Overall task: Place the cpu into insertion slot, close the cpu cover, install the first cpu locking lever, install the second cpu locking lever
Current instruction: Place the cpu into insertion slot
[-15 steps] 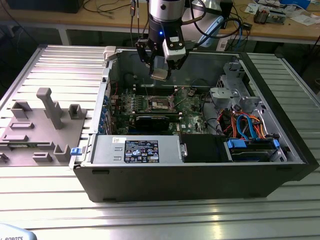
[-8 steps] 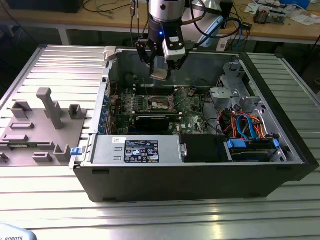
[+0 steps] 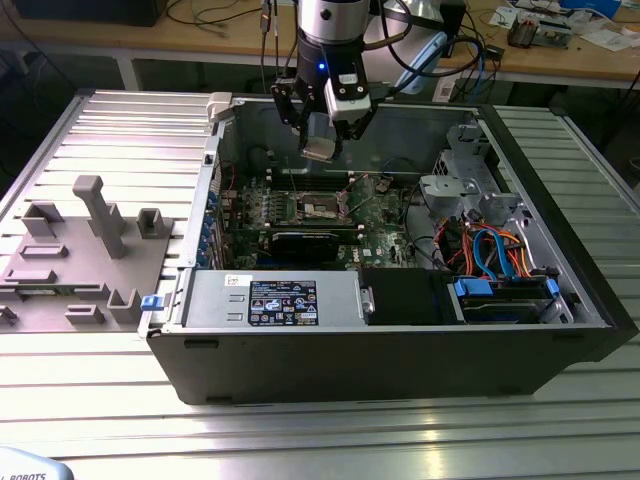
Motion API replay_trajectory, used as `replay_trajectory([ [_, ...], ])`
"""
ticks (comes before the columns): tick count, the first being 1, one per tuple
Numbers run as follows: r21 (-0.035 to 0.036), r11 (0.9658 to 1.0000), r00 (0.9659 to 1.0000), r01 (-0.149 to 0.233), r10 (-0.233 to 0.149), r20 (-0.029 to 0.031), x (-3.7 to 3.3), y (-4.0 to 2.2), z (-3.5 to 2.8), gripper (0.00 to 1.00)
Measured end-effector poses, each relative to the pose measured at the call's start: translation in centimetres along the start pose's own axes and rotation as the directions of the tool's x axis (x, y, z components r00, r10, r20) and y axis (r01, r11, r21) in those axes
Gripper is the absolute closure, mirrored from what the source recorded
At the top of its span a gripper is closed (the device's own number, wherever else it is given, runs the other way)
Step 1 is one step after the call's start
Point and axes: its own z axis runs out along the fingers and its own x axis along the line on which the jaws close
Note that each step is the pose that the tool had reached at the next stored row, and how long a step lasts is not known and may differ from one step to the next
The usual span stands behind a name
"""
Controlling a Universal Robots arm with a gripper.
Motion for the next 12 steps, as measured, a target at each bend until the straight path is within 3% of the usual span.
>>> replay_trajectory([
  [12,-0.0003,0.9999,0.9999,-0.014,0.014,0.0011,0.00,-0.01,0.10,0.45],
])
